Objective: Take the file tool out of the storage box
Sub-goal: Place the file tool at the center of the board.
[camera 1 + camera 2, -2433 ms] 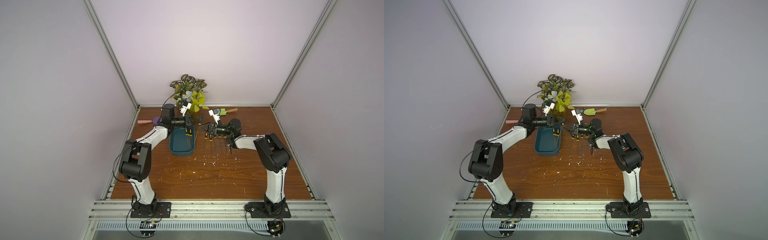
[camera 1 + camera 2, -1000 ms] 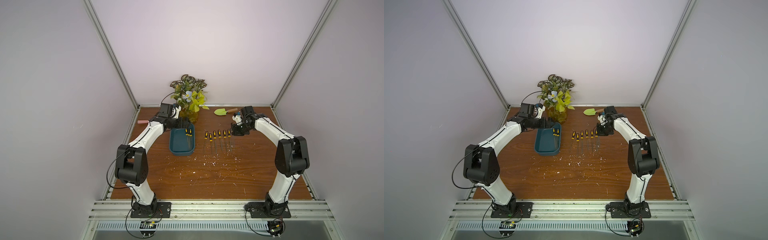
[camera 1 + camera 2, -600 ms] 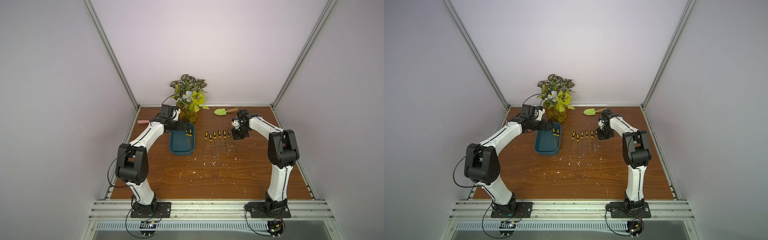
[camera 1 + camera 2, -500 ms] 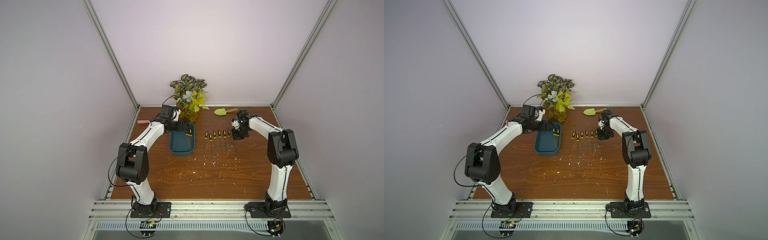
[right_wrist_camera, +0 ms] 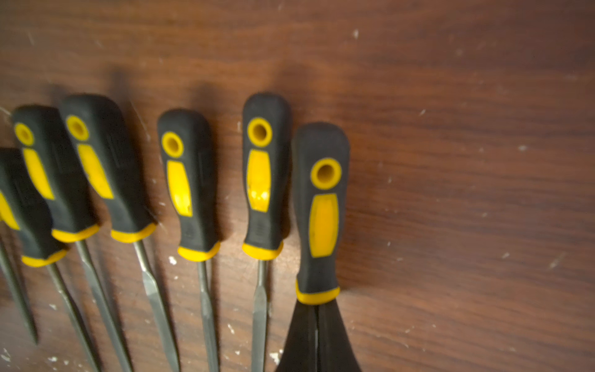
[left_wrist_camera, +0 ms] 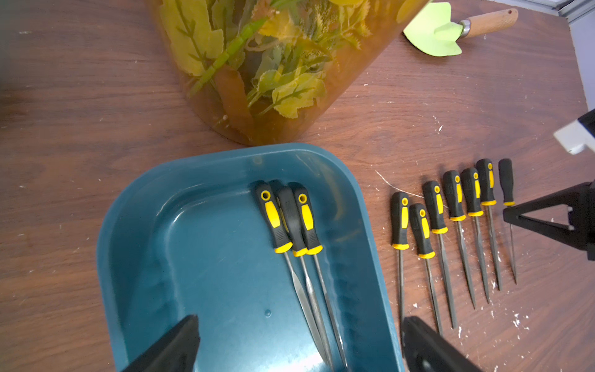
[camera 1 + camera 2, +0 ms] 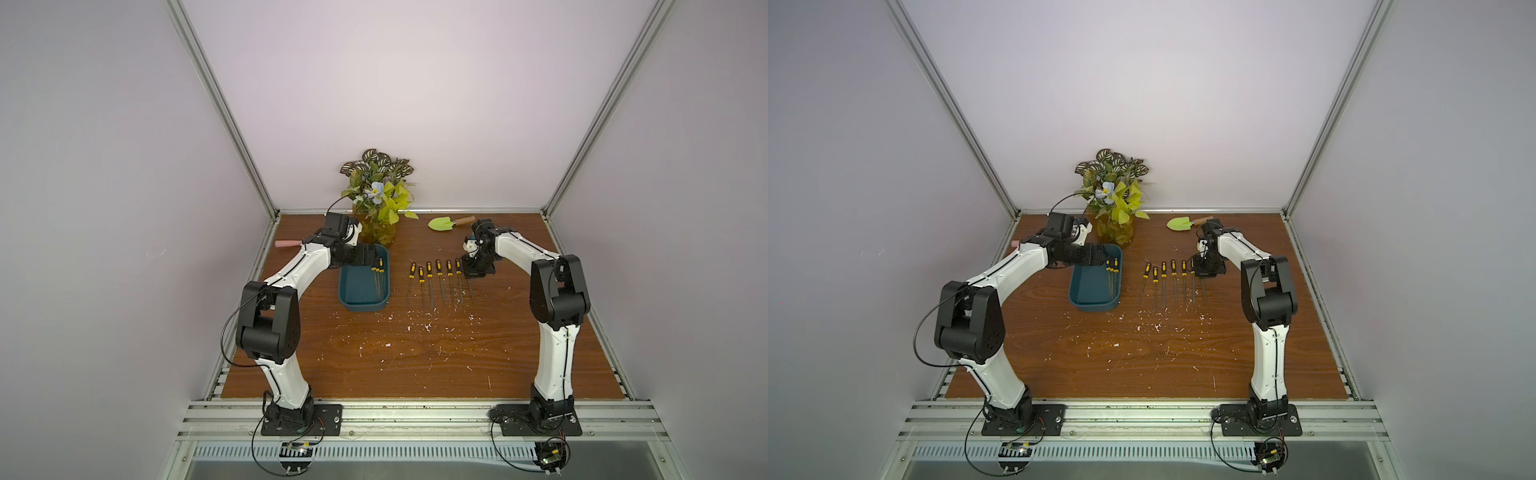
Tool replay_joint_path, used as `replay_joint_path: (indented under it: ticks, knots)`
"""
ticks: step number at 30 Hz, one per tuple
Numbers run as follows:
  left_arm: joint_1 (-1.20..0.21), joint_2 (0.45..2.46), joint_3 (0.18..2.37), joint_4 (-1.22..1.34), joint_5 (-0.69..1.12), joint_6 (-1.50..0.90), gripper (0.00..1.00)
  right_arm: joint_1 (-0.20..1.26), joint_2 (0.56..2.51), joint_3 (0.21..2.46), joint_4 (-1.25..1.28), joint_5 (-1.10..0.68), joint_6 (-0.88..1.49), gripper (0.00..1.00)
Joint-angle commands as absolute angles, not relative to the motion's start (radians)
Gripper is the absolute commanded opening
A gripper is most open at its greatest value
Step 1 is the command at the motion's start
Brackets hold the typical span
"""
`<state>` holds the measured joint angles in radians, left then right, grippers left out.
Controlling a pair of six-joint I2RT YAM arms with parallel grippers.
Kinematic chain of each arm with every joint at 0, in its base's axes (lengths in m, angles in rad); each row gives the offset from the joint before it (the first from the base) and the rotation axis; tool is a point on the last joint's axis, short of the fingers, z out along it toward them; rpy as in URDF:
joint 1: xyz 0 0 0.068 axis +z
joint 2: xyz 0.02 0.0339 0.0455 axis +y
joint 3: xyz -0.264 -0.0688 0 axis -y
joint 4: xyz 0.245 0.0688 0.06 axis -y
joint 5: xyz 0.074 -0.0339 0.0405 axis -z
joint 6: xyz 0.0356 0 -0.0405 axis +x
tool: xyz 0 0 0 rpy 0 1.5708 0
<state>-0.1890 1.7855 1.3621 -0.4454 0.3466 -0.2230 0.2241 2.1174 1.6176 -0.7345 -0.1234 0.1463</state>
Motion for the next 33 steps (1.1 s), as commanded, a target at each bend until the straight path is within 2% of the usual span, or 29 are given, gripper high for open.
replay_joint_path:
  ticks: [1, 6, 13, 16, 28, 33]
  knots:
    - [-0.183, 1.798, 1.363, -0.473, 0.327, -0.203, 1.00, 0.218, 2.123, 1.646, -0.719, -0.141, 0.176, 0.00]
    - [-0.184, 1.802, 1.364, -0.479, 0.321, -0.204, 1.00, 0.216, 2.128, 1.642, -0.716, -0.128, 0.179, 0.01]
    - [-0.190, 1.814, 1.366, -0.488, 0.292, -0.224, 1.00, 0.213, 2.124, 1.632, -0.710, -0.117, 0.178, 0.18]
    - [-0.196, 1.823, 1.375, -0.501, 0.276, -0.221, 1.00, 0.212, 2.114, 1.636, -0.709, -0.117, 0.181, 0.21]
    - [-0.231, 1.883, 1.414, -0.514, 0.231, -0.243, 0.99, 0.211, 1.984, 1.679, -0.757, -0.080, 0.174, 0.23]
    - [-0.239, 1.931, 1.459, -0.514, 0.190, -0.262, 0.91, 0.207, 1.924, 1.669, -0.764, -0.087, 0.163, 0.24]
